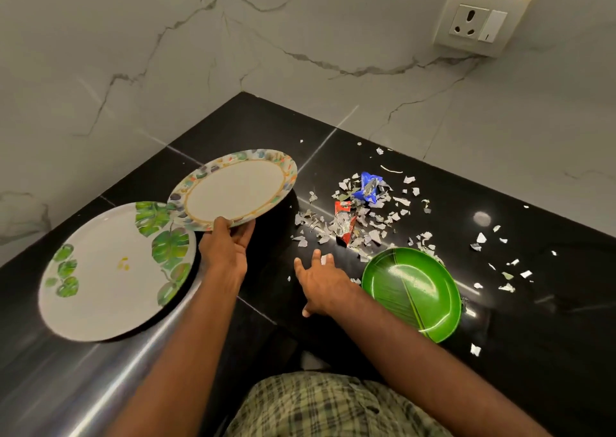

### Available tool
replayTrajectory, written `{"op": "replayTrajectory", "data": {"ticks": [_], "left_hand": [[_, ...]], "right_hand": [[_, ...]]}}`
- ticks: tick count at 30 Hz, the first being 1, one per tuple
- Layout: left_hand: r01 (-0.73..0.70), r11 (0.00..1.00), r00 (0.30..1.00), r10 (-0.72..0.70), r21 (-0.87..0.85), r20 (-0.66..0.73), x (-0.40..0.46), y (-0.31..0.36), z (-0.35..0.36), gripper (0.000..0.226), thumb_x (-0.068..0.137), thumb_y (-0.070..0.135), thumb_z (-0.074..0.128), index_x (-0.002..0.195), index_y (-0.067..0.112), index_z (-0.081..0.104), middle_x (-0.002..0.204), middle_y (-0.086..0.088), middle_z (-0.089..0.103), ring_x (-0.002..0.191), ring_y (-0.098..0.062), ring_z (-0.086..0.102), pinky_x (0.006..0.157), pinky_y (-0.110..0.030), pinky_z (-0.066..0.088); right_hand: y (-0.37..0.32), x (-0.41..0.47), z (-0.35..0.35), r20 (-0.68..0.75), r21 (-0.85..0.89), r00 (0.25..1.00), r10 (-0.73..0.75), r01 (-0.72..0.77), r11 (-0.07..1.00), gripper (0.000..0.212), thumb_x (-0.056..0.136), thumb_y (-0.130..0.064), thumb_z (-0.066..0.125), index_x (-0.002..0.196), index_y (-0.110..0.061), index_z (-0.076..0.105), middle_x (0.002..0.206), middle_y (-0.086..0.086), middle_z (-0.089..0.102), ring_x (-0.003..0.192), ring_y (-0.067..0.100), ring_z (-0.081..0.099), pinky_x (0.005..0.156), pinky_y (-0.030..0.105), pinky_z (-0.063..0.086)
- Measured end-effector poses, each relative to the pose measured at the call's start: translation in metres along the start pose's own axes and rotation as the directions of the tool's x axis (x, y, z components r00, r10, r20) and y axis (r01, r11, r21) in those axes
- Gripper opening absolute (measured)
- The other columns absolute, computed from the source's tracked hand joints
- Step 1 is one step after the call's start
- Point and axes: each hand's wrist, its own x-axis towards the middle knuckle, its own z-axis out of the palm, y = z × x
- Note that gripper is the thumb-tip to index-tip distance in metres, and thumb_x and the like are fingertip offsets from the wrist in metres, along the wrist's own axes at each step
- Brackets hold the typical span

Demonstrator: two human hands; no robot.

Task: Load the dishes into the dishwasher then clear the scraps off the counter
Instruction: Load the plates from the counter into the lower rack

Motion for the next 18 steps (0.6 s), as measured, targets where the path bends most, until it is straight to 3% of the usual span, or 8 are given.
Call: {"op": "replayTrajectory", "data": {"ticks": [5,9,12,14,16,18], "left_hand": [[-0.109,0.986,0.99,0.096,0.125,0.106,-0.046,0.001,-0.026,0.033,0.099,-0.004,0.048,0.12,0.017,0.064,0.117,-0.008,0.074,0.102,-0.027,0.073,0.076,-0.036,0.064],[-0.24,0.941,0.953,0.182,0.24,0.241,-0.069,0.013,-0.038,0.031,0.102,0.0,0.049,0.115,0.02,0.068,0.114,-0.002,0.076,0.109,-0.022,0.073,0.086,-0.04,0.064],[-0.35,0.877,0.913,0.24,0.328,0.331,-0.082,0.02,-0.043,0.024,0.103,0.002,0.052,0.116,0.015,0.068,0.121,-0.014,0.071,0.118,-0.034,0.069,0.089,-0.047,0.063],[-0.41,0.825,0.891,0.27,0.39,0.366,-0.091,0.021,-0.043,0.021,0.103,0.004,0.054,0.113,0.016,0.067,0.12,-0.019,0.07,0.119,-0.042,0.067,0.093,-0.056,0.06],[-0.461,0.769,0.865,0.279,0.442,0.417,-0.104,0.019,-0.04,0.02,0.102,0.003,0.054,0.117,0.012,0.064,0.122,-0.022,0.069,0.117,-0.041,0.068,0.092,-0.057,0.06],[-0.485,0.732,0.85,0.267,0.479,0.454,-0.117,0.016,-0.036,0.02,0.103,0.001,0.052,0.121,0.007,0.057,0.122,-0.025,0.067,0.113,-0.04,0.069,0.087,-0.051,0.064]], "right_hand": [[0.014,-0.004,0.011,-0.103,0.077,0.993,-0.053,0.061,0.995,0.113,0.089,-0.041,0.081,0.168,-0.023,0.003,0.173,0.02,-0.008,0.159,0.045,-0.001,0.119,0.063,0.035],[0.037,-0.016,0.019,-0.284,0.372,0.955,-0.089,0.195,0.908,0.081,0.093,-0.037,0.078,0.161,-0.022,0.037,0.175,0.01,0.005,0.16,0.034,0.015,0.127,0.05,0.026],[0.058,-0.039,0.024,-0.467,0.635,0.884,0.036,0.306,0.709,0.053,0.093,-0.027,0.078,0.144,-0.025,0.062,0.161,0.002,0.046,0.145,0.022,0.047,0.122,0.041,0.038],[0.075,-0.054,0.027,-0.53,0.74,0.831,0.169,0.355,0.571,0.035,0.094,-0.018,0.077,0.129,-0.024,0.072,0.129,-0.002,0.072,0.114,0.011,0.069,0.106,0.036,0.055],[0.097,-0.069,0.033,-0.544,0.825,0.776,0.319,0.425,0.372,0.023,0.095,-0.011,0.076,0.116,-0.02,0.077,0.105,-0.001,0.079,0.092,0.015,0.077,0.092,0.041,0.063],[0.117,-0.087,0.038,-0.508,0.856,0.729,0.459,0.485,0.177,0.012,0.098,-0.011,0.072,0.107,-0.015,0.077,0.091,0.005,0.079,0.083,0.024,0.079,0.084,0.043,0.065]]}}
